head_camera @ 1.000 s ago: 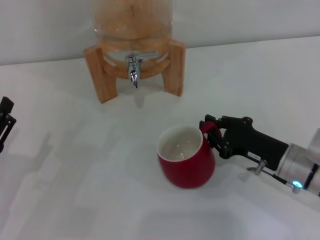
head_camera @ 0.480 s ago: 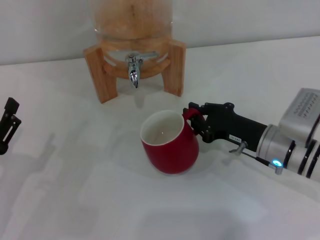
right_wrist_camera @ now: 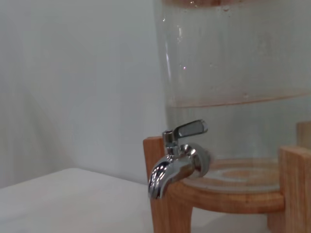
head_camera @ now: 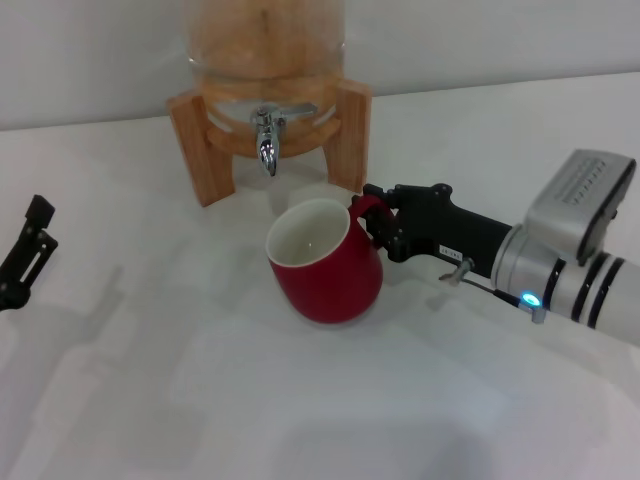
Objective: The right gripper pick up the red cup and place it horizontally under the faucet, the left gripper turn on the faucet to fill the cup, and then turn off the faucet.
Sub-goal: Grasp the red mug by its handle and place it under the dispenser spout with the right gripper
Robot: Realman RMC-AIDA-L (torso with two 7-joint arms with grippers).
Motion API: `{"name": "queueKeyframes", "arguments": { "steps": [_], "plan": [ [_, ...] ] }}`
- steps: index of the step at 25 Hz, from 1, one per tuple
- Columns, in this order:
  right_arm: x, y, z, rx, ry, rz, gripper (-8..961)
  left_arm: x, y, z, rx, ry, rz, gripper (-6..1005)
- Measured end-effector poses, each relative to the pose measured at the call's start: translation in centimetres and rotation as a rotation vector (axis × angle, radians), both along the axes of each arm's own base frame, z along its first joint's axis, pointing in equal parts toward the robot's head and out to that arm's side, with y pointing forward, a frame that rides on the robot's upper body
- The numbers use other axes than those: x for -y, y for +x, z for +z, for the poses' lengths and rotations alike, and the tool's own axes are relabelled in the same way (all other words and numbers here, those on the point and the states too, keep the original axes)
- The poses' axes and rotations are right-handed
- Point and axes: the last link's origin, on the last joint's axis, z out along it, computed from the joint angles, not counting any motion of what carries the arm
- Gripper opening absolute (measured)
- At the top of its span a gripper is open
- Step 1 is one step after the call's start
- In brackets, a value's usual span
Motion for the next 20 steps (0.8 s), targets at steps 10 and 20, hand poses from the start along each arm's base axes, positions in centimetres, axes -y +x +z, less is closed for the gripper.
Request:
{"name": "queueKeyframes", "arguments": {
  "steps": [10, 20],
  "plan": [
    [-1.8, -0.7, 0.2, 0.028, 0.023, -0.025, 156, -0.3, 0.6, -0.4, 0.010, -0.037, -0.029, 835],
    [-2.7, -1.7, -0.1, 0.036, 0.024, -0.023, 156, -0.5, 0.8, -0.5, 0.007, -0.042, -0.038, 834]
  ]
}}
